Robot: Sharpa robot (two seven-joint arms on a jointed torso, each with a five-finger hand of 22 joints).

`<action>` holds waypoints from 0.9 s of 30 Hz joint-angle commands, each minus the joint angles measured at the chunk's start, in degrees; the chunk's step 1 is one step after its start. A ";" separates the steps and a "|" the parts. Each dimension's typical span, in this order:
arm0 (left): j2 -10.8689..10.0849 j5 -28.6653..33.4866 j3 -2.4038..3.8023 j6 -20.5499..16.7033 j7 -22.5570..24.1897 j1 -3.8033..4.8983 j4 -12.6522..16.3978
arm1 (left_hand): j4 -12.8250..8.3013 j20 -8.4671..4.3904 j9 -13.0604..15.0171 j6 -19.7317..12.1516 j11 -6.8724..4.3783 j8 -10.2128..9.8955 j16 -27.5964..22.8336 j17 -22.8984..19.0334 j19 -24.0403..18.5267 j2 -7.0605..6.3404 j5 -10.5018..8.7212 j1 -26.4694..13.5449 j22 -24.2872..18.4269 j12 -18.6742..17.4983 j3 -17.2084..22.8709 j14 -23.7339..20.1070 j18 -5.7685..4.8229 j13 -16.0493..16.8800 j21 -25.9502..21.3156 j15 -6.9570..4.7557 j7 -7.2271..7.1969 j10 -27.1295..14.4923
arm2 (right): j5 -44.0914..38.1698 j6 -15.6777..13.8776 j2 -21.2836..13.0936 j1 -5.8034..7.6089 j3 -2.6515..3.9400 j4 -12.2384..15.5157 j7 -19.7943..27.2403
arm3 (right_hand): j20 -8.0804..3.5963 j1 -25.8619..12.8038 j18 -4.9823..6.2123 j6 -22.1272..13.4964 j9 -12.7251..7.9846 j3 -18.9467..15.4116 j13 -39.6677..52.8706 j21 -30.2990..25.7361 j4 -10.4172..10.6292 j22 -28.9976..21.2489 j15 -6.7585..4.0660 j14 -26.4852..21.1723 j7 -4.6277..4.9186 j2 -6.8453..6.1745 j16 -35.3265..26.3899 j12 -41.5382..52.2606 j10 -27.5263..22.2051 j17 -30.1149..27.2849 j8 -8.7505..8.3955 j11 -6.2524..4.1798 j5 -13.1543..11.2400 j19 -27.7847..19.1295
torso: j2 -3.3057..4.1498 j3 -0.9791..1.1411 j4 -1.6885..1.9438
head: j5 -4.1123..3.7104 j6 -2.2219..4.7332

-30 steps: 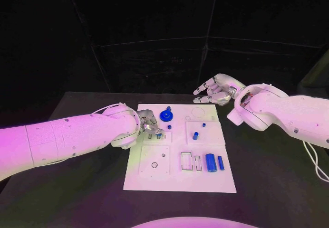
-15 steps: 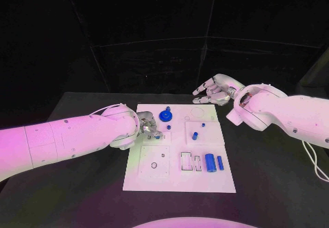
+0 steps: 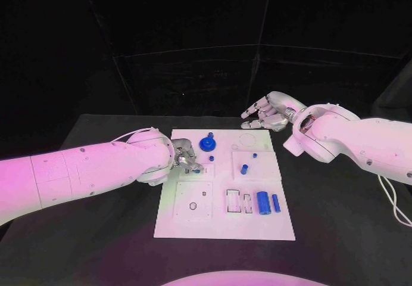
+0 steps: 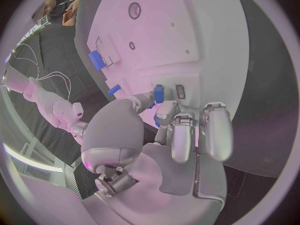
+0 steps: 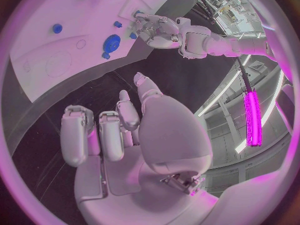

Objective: Assemble the parts on the task board

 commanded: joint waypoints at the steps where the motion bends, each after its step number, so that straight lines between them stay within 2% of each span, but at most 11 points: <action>1: 0.00 -0.45 -0.09 1.86 -0.60 -0.08 0.01 | -8.01 0.05 0.13 -0.03 0.01 0.25 0.18 15.09 0.56 0.08 0.05 -0.13 0.06 0.45 7.31 5.95 -0.55 0.16 0.27 0.13 -0.41 0.43 | -0.15 0.37 0.02 0.12 0.05 0.07 0.13 | -0.12 -0.22 0.32 0.22 0.03 -0.34 -0.04 -0.12 -0.04 0.46 -0.06 4.24 -0.02 0.34 -0.24 0.26 0.25 8.08 0.28 0.05 0.11 -0.04 | -0.02 0.00 0.04 | 0.02 -0.04; 4: 0.03 -0.45 -0.09 2.00 -0.61 -0.08 0.00 | -8.13 0.01 0.18 0.17 -0.04 0.34 0.18 15.09 0.60 -0.16 -0.03 -0.67 0.17 0.61 6.69 5.95 -0.57 0.33 0.31 0.09 -0.52 0.60 | -0.15 0.37 0.02 0.12 0.05 0.08 0.13 | -0.12 -0.24 0.33 0.22 0.03 -0.35 -0.03 -0.14 -0.02 0.42 -0.06 4.24 -0.02 0.34 -0.24 0.27 0.25 8.07 0.28 0.05 0.10 -0.05 | -0.03 0.01 0.03 | 0.05 -0.07; 9: 0.15 -0.43 -0.09 2.31 -0.64 -0.08 -0.11 | -7.43 -0.15 0.10 1.11 -0.34 0.39 0.18 15.09 0.72 -0.68 -0.18 -3.14 0.49 1.05 3.16 5.95 -0.63 0.80 0.43 -0.13 -0.95 0.95 | -0.15 0.35 0.02 0.12 0.05 0.10 0.12 | -0.12 -0.30 0.33 0.23 0.03 -0.37 -0.07 -0.16 0.02 0.38 -0.05 4.23 -0.02 0.36 -0.25 0.22 0.23 8.05 0.29 0.05 0.08 -0.07 | -0.01 0.03 -0.02 | 0.12 -0.09; 16: 0.36 -0.20 -0.09 2.32 -0.68 -0.07 -0.55 | -6.24 -0.37 -0.16 1.97 -0.55 0.15 0.18 15.09 0.84 -0.37 -0.15 -5.44 0.79 1.50 -0.93 5.95 -0.68 1.38 0.50 -0.32 -1.15 1.19 | -0.15 0.24 -0.07 0.12 0.05 0.22 0.16 | -0.12 -0.49 0.33 0.23 0.03 -0.42 -0.08 -0.16 0.14 0.37 -0.05 4.22 -0.02 0.42 -0.28 0.22 0.23 8.01 0.30 0.07 0.06 -0.07 | 0.01 0.02 0.02 | 0.01 -0.16; 23: 0.54 0.02 -0.08 2.13 -0.69 -0.05 -0.86 | -5.03 -0.44 -0.21 2.55 -0.59 0.20 0.18 15.09 0.91 -0.14 -0.17 -7.27 0.99 1.76 -3.19 5.95 -0.71 1.68 0.55 -0.38 -1.22 1.38 | -0.15 0.61 0.00 0.12 0.05 0.09 -0.08 | -0.11 -0.63 0.36 0.21 0.03 -0.47 -0.20 -0.22 0.23 0.25 -0.04 4.20 -0.02 0.44 -0.34 0.09 0.16 7.93 0.29 0.07 0.06 -0.12 | 0.00 -0.02 0.04 | -0.12 -0.16; 27: 0.69 0.12 -0.08 2.09 -0.68 -0.05 -0.97 | -4.32 -0.46 -0.22 2.79 -0.62 0.22 0.18 15.09 0.93 0.01 -0.19 -8.18 1.05 1.90 -4.81 5.95 -0.71 1.85 0.54 -0.41 -1.26 1.49 | -0.15 0.72 0.05 0.12 0.05 -0.01 -0.18 | -0.11 -0.77 0.36 0.19 0.02 -0.53 -0.21 -0.24 0.31 0.22 -0.04 4.20 -0.02 0.44 -0.35 0.09 0.15 7.92 0.29 0.07 0.06 -0.14 | -0.05 0.03 0.05 | -0.07 -0.24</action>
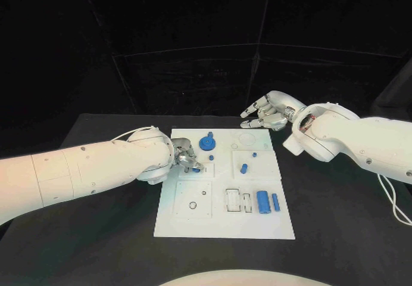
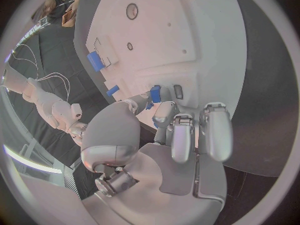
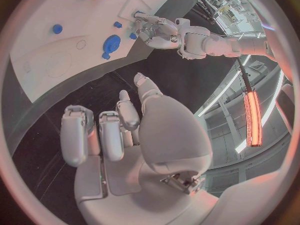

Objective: Assemble the parts on the task board

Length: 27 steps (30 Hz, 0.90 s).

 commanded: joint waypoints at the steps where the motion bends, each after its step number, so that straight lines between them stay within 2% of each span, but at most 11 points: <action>1: 0.21 0.20 -0.04 1.05 -0.57 -0.06 -0.03 | 0.27 -0.47 -0.07 0.34 0.11 -0.05 0.18 15.09 0.94 0.12 -0.24 -0.72 0.13 0.37 -1.01 5.95 -0.72 0.12 0.31 -0.41 0.18 0.38 | -0.13 0.56 0.07 0.12 0.05 -0.02 -0.10 | -0.11 -0.58 0.36 0.19 0.02 -0.26 -0.07 -0.24 0.05 0.23 -0.04 4.20 -0.02 0.22 -0.36 0.08 0.15 7.86 0.29 0.07 0.06 -0.13 | -0.04 0.01 0.04 | 0.04 -0.04; 19: 0.74 0.36 -0.04 0.38 -0.59 -0.06 -0.69 | 3.48 -0.60 -0.25 1.22 0.01 0.07 0.18 15.09 1.16 0.83 -0.33 -3.18 0.72 0.90 -9.01 5.95 -0.81 0.83 0.47 -0.52 0.04 0.92 | -0.13 0.74 0.16 0.12 0.05 -0.16 -0.25 | -0.10 -1.05 0.39 0.16 0.02 -0.48 -0.18 -0.30 0.34 0.11 -0.03 4.17 -0.03 0.22 -0.44 -0.03 0.08 7.75 0.30 0.07 0.06 -0.19 | 0.03 -0.01 0.03 | 0.00 0.13; 24: 0.76 0.67 -0.03 0.12 -0.92 -0.06 -0.70 | 5.23 -0.67 -0.52 1.42 -0.06 0.02 0.18 15.09 1.26 0.85 -0.36 -4.09 1.00 1.04 -12.81 5.95 -0.85 1.05 0.58 -0.61 -0.11 1.10 | -0.13 0.75 0.17 0.12 0.05 -0.21 -0.25 | -0.10 -1.13 0.41 0.15 0.02 -0.52 -0.24 -0.35 0.40 0.01 -0.03 4.16 -0.03 0.22 -0.47 -0.09 0.04 7.71 0.30 0.08 0.05 -0.23 | 0.02 -0.01 0.01 | -0.03 0.16; 27: 0.73 1.39 -0.01 -0.05 -1.91 -0.06 -0.54 | 6.28 -0.76 -0.68 1.64 -0.20 0.08 0.18 15.09 1.40 0.35 -0.42 -4.56 1.37 1.14 -15.50 5.95 -0.92 1.19 0.78 -0.68 -0.21 1.27 | -0.13 0.83 0.20 0.12 0.05 -0.25 -0.25 | -0.09 -1.30 0.41 0.13 0.02 -0.63 -0.26 -0.36 0.50 0.00 -0.03 4.15 -0.03 0.18 -0.49 -0.11 0.03 7.68 0.31 0.07 0.05 -0.23 | 0.08 -0.05 0.01 | -0.03 0.14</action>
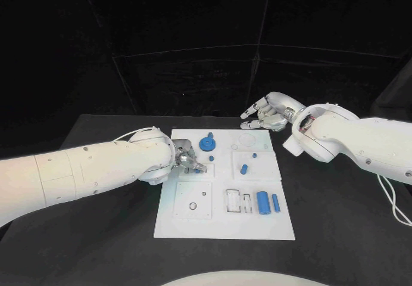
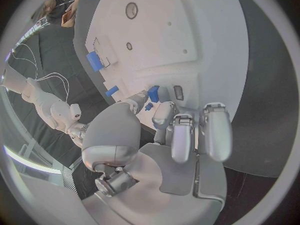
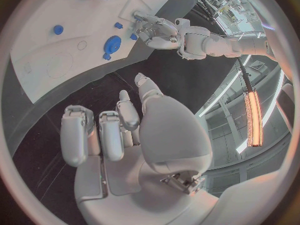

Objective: Assemble the parts on the task board

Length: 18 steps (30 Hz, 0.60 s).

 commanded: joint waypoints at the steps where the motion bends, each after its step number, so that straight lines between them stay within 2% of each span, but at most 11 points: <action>1: 0.00 1.25 0.01 -0.33 -1.77 0.01 0.25 | 0.87 -0.38 -0.17 0.41 -0.25 -0.07 0.18 15.09 1.45 -0.16 -0.18 -0.56 1.29 0.28 -2.12 6.14 -0.94 0.16 0.39 -0.48 0.02 0.51 | -0.13 0.47 0.08 0.12 0.05 -0.02 0.07 | -0.09 -0.76 0.41 0.13 0.02 -0.35 -0.07 -0.36 0.22 0.00 -0.03 4.15 -0.03 0.08 -0.29 -0.11 0.03 7.69 0.31 0.08 0.05 -0.23 | 0.06 -0.05 -0.02 | 0.05 -0.01; 5: -0.25 1.70 0.04 -0.64 -2.23 0.03 0.60 | 1.99 -0.46 -0.38 0.51 -0.31 -0.04 0.18 15.09 1.49 -0.09 -0.20 -0.32 1.41 0.24 -4.65 6.14 -0.96 0.15 0.41 -0.57 -0.06 0.56 | -0.13 0.57 0.11 0.12 0.05 -0.13 0.05 | -0.09 -0.91 0.42 0.11 0.02 -0.46 -0.07 -0.39 0.31 -0.04 -0.03 4.14 -0.04 0.03 -0.32 -0.11 0.03 7.64 0.31 0.08 0.03 -0.25 | -0.01 -0.03 0.04 | -0.08 -0.10; 13: -1.59 1.91 0.26 0.08 -2.50 0.44 2.10 | 2.75 -0.49 -0.61 0.48 -0.30 0.01 0.18 15.09 1.47 -0.11 -0.29 0.79 1.36 0.07 -7.11 6.14 -0.93 -0.05 0.30 -0.60 -0.09 0.46 | -0.13 0.69 0.19 0.12 0.05 -0.33 0.07 | -0.09 -1.08 0.43 0.09 0.02 -0.59 -0.07 -0.41 0.42 -0.08 -0.03 4.14 -0.04 -0.01 -0.32 -0.09 0.04 7.66 0.31 0.07 0.00 -0.27 | -0.02 -0.06 0.01 | -0.10 -0.14; 16: -2.48 1.93 1.12 1.69 -2.70 1.00 2.80 | 2.91 -0.46 -0.75 0.16 -0.22 -0.11 0.18 15.09 1.30 -0.14 -0.40 1.52 0.89 -0.55 -8.11 6.14 -0.83 -0.90 -0.07 -0.52 0.02 -0.11 | -0.13 0.71 0.20 0.12 0.05 -0.44 0.09 | -0.09 -1.20 0.42 0.08 0.01 -0.66 -0.08 -0.39 0.49 -0.03 -0.03 4.14 -0.04 -0.03 -0.32 -0.10 0.04 7.65 0.31 0.07 -0.02 -0.24 | 0.00 -0.08 0.02 | -0.17 -0.14; 18: -3.16 1.94 2.12 3.29 -2.86 1.59 3.17 | 3.02 -0.36 -0.91 -0.41 -0.03 -0.30 0.18 15.09 0.98 -0.06 -0.54 2.48 0.04 -1.43 -9.09 6.14 -0.65 -2.09 -0.75 -0.38 0.24 -1.01 | -0.13 0.72 0.21 0.12 0.04 -0.53 0.10 | -0.09 -1.20 0.42 0.08 0.01 -0.66 -0.08 -0.39 0.49 -0.03 -0.03 4.14 -0.04 -0.03 -0.32 -0.10 0.04 7.65 0.31 0.07 -0.02 -0.24 | 0.00 -0.08 0.03 | -0.22 -0.14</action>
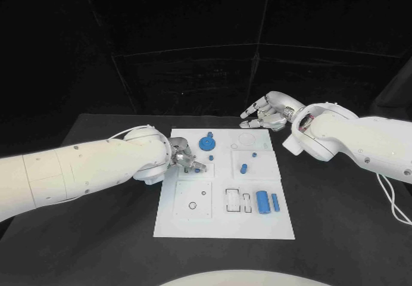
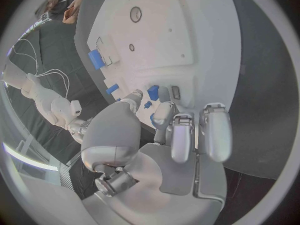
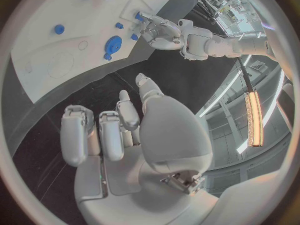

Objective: Assemble the parts on the task board

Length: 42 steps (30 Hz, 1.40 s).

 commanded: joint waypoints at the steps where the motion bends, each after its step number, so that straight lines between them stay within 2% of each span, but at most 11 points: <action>1: -1.03 0.48 1.32 3.95 -0.96 1.29 0.71 | 0.17 -0.29 -0.19 -0.77 0.25 -0.35 0.18 15.09 0.83 0.17 -0.29 1.39 -0.31 -1.14 -1.28 5.96 -0.56 -1.39 -0.97 -0.12 0.30 -1.33 | -0.13 0.45 0.06 0.12 0.05 -0.11 0.16 | -0.09 -0.76 0.42 0.08 0.01 -0.33 -0.03 -0.19 0.16 -0.03 -0.03 4.14 -0.04 0.00 -0.32 -0.10 0.04 7.66 0.31 0.07 -0.02 -0.24 | -0.01 -0.03 0.00 | -0.08 -0.01; 3: -1.63 0.60 1.87 5.07 -0.88 2.19 0.86 | 0.21 -0.16 -0.33 -1.28 0.43 -0.51 0.18 15.09 0.67 0.31 -0.28 2.29 -0.68 -1.93 -2.06 5.96 -0.49 -2.49 -1.30 0.04 0.53 -2.16 | -0.13 0.45 0.08 0.12 0.05 -0.21 0.16 | -0.09 -0.80 0.42 0.07 0.01 -0.35 -0.02 -0.20 0.18 -0.04 -0.03 4.14 -0.04 0.00 -0.33 -0.10 0.04 7.66 0.31 0.07 -0.03 -0.25 | -0.03 0.04 -0.01 | -0.07 -0.02; 4: -1.97 0.83 2.16 5.82 -0.81 2.98 0.80 | 0.27 -0.06 -0.48 -1.66 0.58 -0.69 0.18 15.09 0.62 0.39 -0.27 2.89 -0.79 -2.36 -2.64 5.96 -0.46 -3.08 -1.42 0.16 0.70 -2.62 | -0.13 0.45 0.10 0.12 0.05 -0.29 0.16 | -0.09 -0.87 0.43 0.06 0.01 -0.39 -0.01 -0.21 0.23 -0.07 -0.03 4.14 -0.04 0.00 -0.34 -0.08 0.05 7.65 0.31 0.08 -0.04 -0.26 | -0.03 0.05 -0.02 | -0.06 -0.02; 8: -2.43 1.55 2.66 8.27 -0.66 5.19 -0.22 | 0.36 0.07 -0.70 -2.01 0.73 -0.89 0.18 15.09 0.57 0.54 -0.23 3.65 -0.90 -2.68 -3.39 5.96 -0.43 -3.55 -1.56 0.29 0.87 -3.00 | -0.13 0.46 0.21 0.12 0.04 -0.50 0.15 | -0.09 -0.87 0.43 0.06 0.01 -0.39 -0.01 -0.21 0.23 -0.07 -0.03 4.14 -0.04 0.00 -0.34 -0.08 0.05 7.65 0.31 0.08 -0.04 -0.26 | 0.05 0.08 -0.08 | 0.04 0.21; 11: -1.85 1.80 2.81 10.94 -0.74 6.21 -2.07 | 0.62 0.18 -0.98 -2.26 0.85 -1.14 0.18 15.09 0.52 0.86 -0.20 4.09 -1.01 -2.89 -3.99 5.96 -0.40 -3.87 -1.69 0.40 1.02 -3.25 | -0.13 0.52 0.32 0.11 0.04 -0.66 0.13 | -0.09 -0.87 0.43 0.06 0.01 -0.39 -0.01 -0.21 0.23 -0.07 -0.03 4.14 -0.04 0.00 -0.34 -0.08 0.05 7.65 0.31 0.08 -0.04 -0.26 | 0.08 0.00 -0.04 | -0.05 0.26; 16: 0.69 1.97 2.88 16.03 -1.10 7.00 -7.60 | 1.20 0.63 -2.62 -3.26 1.47 -2.73 0.18 15.09 0.12 2.02 -0.12 5.78 -1.96 -4.31 -5.66 5.96 -0.20 -5.86 -2.56 0.91 1.73 -4.72 | -0.13 0.60 0.50 0.11 0.04 -0.82 0.09 | -0.09 -0.92 0.42 0.04 0.01 -0.42 0.03 -0.20 0.27 -0.05 -0.03 4.15 -0.04 0.01 -0.31 -0.04 0.08 7.69 0.31 0.08 -0.03 -0.25 | 0.20 0.02 -0.07 | 0.05 0.42; 21: 3.39 2.01 2.83 18.14 -0.52 7.18 -13.38 | 1.55 1.41 -5.96 -5.11 2.59 -6.46 0.18 15.09 -0.12 3.32 -0.05 7.94 -2.42 -4.84 -7.39 5.96 -0.11 -6.80 -3.10 1.84 3.06 -5.48 | -0.13 0.61 0.57 0.11 0.04 -0.79 0.06 | -0.09 -0.96 0.42 0.04 0.01 -0.44 0.06 -0.19 0.30 -0.02 -0.03 4.15 -0.04 0.02 -0.29 0.00 0.10 7.72 0.31 0.07 -0.03 -0.24 | 0.18 0.01 -0.02 | 0.13 0.38; 24: 5.16 1.93 2.74 18.88 0.18 6.99 -17.24 | 1.77 1.70 -7.12 -4.59 2.84 -7.35 0.18 15.09 -0.09 3.74 -0.04 8.53 -2.33 -4.65 -8.25 5.96 -0.10 -6.71 -3.09 2.09 3.31 -5.40 | -0.13 0.64 0.63 0.11 0.04 -0.72 0.06 | -0.09 -0.97 0.41 0.03 0.01 -0.44 0.05 -0.18 0.32 0.00 -0.03 4.15 -0.05 0.04 -0.29 -0.01 0.10 7.72 0.31 0.07 0.01 -0.23 | 0.23 -0.05 -0.07 | 0.19 0.28; 29: 7.17 1.79 2.65 19.85 0.87 6.22 -21.05 | 2.24 1.80 -7.88 -2.96 2.69 -7.22 0.18 15.09 0.09 4.23 -0.06 8.91 -1.86 -4.09 -9.45 5.96 -0.15 -6.16 -2.80 2.04 3.08 -4.93 | -0.13 0.68 0.70 0.11 0.04 -0.62 0.07 | -0.09 -0.97 0.41 0.02 0.01 -0.44 0.04 -0.18 0.32 0.01 -0.03 4.15 -0.05 0.05 -0.29 -0.01 0.10 7.72 0.31 0.07 0.02 -0.23 | 0.59 -0.06 -0.31 | 0.41 0.49; 36: 9.25 1.65 2.62 19.39 1.87 5.02 -24.55 | 3.24 1.67 -8.30 -1.88 2.42 -6.83 0.18 15.09 0.28 4.63 -0.21 8.62 -1.39 -3.55 -10.98 5.96 -0.22 -5.62 -2.50 1.84 2.75 -4.44 | -0.13 0.69 0.83 0.11 0.04 -0.61 0.12 | -0.09 -0.97 0.41 0.02 0.01 -0.44 0.04 -0.18 0.32 0.01 -0.03 4.15 -0.05 0.05 -0.29 -0.01 0.10 7.72 0.31 0.07 0.02 -0.23 | 0.58 -0.07 -0.34 | 0.40 0.33; 42: 10.53 1.62 2.62 19.13 2.86 4.35 -26.54 | 3.95 1.50 -8.71 -1.39 2.24 -6.58 0.18 15.09 0.35 4.88 -2.70 8.54 -1.17 -3.27 -12.69 5.96 -0.26 -5.42 -2.42 1.66 2.54 -4.17 | -0.13 0.73 0.97 0.11 0.04 -0.66 0.15 | -0.09 -0.96 0.42 0.01 0.01 -0.44 0.09 -0.19 0.34 -0.01 -0.04 4.16 -0.05 0.11 -0.29 0.05 0.13 7.73 0.30 0.07 0.09 -0.24 | 0.50 0.00 -0.29 | 0.34 0.14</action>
